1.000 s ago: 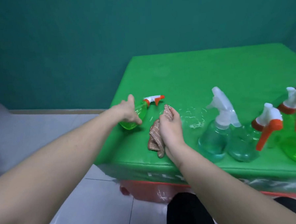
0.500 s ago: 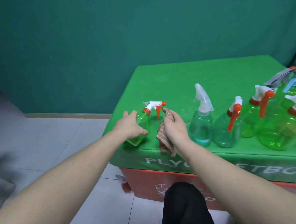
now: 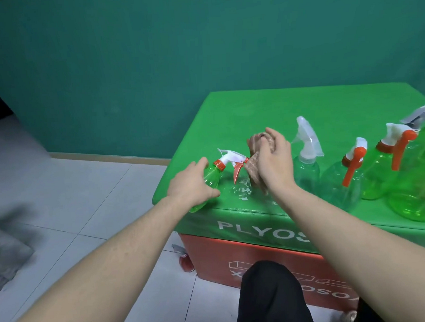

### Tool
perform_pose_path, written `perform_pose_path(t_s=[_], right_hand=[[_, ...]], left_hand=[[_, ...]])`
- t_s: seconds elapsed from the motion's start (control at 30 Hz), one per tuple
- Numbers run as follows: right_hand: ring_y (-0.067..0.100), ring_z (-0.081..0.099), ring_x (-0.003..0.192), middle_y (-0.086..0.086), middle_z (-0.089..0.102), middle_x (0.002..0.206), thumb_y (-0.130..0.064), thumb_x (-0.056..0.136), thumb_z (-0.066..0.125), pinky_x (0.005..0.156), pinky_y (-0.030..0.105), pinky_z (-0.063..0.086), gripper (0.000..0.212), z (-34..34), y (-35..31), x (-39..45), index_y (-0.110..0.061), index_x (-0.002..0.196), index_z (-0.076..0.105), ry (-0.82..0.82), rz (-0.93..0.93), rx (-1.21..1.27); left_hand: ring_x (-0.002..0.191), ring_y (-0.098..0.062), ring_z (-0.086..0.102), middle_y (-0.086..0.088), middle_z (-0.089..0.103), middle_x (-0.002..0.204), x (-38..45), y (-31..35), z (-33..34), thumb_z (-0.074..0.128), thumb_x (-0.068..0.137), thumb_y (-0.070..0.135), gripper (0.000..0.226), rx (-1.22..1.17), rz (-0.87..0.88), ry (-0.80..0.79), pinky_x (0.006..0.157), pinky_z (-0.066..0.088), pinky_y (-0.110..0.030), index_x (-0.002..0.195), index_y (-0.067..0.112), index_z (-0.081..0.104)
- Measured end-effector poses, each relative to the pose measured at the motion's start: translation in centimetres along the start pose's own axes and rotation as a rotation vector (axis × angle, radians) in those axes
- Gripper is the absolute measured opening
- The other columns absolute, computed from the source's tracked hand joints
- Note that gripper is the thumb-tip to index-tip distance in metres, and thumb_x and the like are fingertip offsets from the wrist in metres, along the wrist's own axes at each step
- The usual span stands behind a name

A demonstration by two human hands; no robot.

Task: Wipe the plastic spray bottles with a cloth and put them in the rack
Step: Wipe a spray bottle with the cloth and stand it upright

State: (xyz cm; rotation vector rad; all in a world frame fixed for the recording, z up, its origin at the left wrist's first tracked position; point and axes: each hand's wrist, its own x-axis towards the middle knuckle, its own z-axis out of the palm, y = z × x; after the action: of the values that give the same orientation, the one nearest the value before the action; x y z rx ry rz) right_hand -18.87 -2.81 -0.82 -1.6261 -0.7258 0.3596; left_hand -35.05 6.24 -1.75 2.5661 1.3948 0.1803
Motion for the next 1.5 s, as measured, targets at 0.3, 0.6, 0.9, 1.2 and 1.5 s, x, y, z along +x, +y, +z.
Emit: perform_pose_path(t_s=[0.3,0.6,0.9,1.2,1.5], right_hand=[[0.013,0.055,0.114,0.005,0.062,0.129,-0.021,0.102,0.057,0.097,0.010,0.033,0.027,2.5,0.2,1.8,-0.010,0.125,0.066,-0.287,-0.372,-0.355],[0.021,0.023,0.154,0.002,0.028,0.166,-0.041,0.110,0.028,0.126,0.042,0.018,0.053,2.8,2.5,2.6,-0.018,0.157,0.035,-0.657,-0.626,-0.998],[0.019,0.015,0.156,-0.004,0.020,0.167,-0.040,0.110,0.024,0.126,0.042,0.010,0.055,-0.6,4.3,1.1,-0.020,0.161,0.024,-0.616,-0.594,-1.120],[0.021,0.015,0.156,-0.005,0.020,0.168,-0.039,0.110,0.025,0.126,0.048,0.014,0.052,4.0,2.3,2.8,-0.021,0.159,0.030,-0.649,-0.524,-1.012],[0.019,0.002,0.157,-0.004,0.013,0.169,-0.039,0.110,0.019,0.128,0.044,0.002,0.055,1.9,3.3,0.1,-0.020,0.162,0.019,-0.575,-0.584,-1.123]], left_hand=[[0.106,-0.021,0.064,0.006,0.061,0.127,-0.2,-0.8,1.2,0.073,0.081,0.060,0.073,0.064,0.109,0.098,0.084,0.054,-0.035,0.140,0.030,0.044],[0.105,-0.022,0.064,0.007,0.064,0.121,0.1,-0.9,1.8,0.070,0.081,0.060,0.068,0.062,0.110,0.133,0.078,0.049,-0.033,0.138,0.034,0.044],[0.089,-0.018,0.058,0.007,0.067,0.124,0.8,-0.6,1.5,0.072,0.080,0.059,0.066,0.034,0.047,0.120,0.072,0.045,-0.030,0.136,0.033,0.048],[0.108,-0.023,0.065,0.006,0.066,0.129,0.5,-1.3,1.8,0.070,0.081,0.061,0.064,0.014,0.079,0.143,0.085,0.051,-0.034,0.135,0.033,0.048],[0.078,-0.016,0.062,0.007,0.069,0.095,1.7,-1.6,1.2,0.074,0.078,0.061,0.064,-0.113,-0.084,0.068,0.066,0.049,-0.030,0.131,0.034,0.051]])
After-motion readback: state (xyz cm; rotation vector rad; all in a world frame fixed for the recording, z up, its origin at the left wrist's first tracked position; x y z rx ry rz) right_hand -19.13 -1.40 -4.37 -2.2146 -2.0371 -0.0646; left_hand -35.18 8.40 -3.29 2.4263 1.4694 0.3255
